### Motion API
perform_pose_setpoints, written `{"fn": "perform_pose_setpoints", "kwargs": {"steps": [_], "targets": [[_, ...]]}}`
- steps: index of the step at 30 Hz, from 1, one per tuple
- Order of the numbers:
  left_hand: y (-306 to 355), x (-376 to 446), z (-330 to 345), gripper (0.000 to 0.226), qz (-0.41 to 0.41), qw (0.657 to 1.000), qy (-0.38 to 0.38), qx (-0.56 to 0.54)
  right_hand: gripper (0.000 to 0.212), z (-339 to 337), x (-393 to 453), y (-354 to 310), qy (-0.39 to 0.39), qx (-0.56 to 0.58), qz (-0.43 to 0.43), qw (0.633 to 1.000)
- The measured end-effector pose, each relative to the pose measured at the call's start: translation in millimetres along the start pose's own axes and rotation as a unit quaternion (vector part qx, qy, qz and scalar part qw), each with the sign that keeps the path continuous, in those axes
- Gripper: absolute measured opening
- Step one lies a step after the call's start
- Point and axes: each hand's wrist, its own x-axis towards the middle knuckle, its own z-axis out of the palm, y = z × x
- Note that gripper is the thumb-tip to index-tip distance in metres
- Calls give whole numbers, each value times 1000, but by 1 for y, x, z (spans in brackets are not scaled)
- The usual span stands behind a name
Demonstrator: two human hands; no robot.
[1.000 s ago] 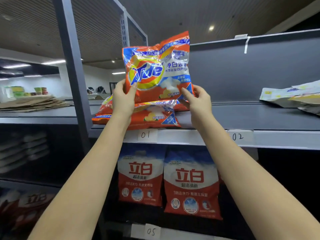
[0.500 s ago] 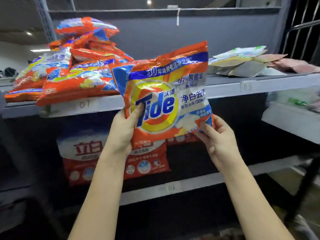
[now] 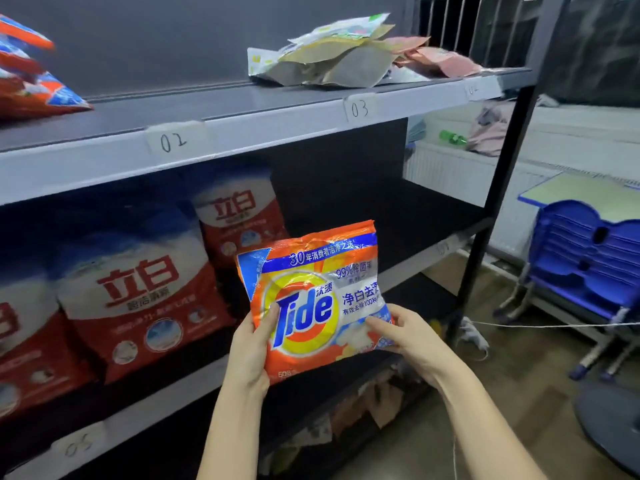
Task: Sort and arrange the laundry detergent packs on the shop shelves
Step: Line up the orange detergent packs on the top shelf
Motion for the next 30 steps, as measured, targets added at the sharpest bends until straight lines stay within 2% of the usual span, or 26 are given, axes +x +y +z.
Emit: {"fn": "perform_pose_setpoints", "kwargs": {"steps": [3, 15, 19, 21, 23, 27, 30], "targets": [[-17, 24, 13, 42, -17, 1000, 16, -4, 25, -20, 23, 7, 1, -18, 19, 1000], [-45, 131, 97, 48, -33, 993, 111, -17, 21, -121, 154, 5, -85, -40, 79, 992], [-46, 165, 123, 19, -28, 988, 150, 5, 24, -145, 198, -2, -100, -43, 78, 991], [-44, 175, 132, 11, -12, 989, 146, 13, 35, -152, 216, -2, -100, -53, 62, 992], [-42, 185, 140, 13, 11, 991, 130, 9, 39, -156, 237, -4, -100, -61, 53, 992], [-33, 212, 141, 24, 30, 992, 122, 24, 35, -155, 275, -11, -126, -84, 65, 986], [-22, 245, 138, 20, 26, 989, 143, 38, 31, -149, 308, -16, -132, -71, 65, 987]]}}
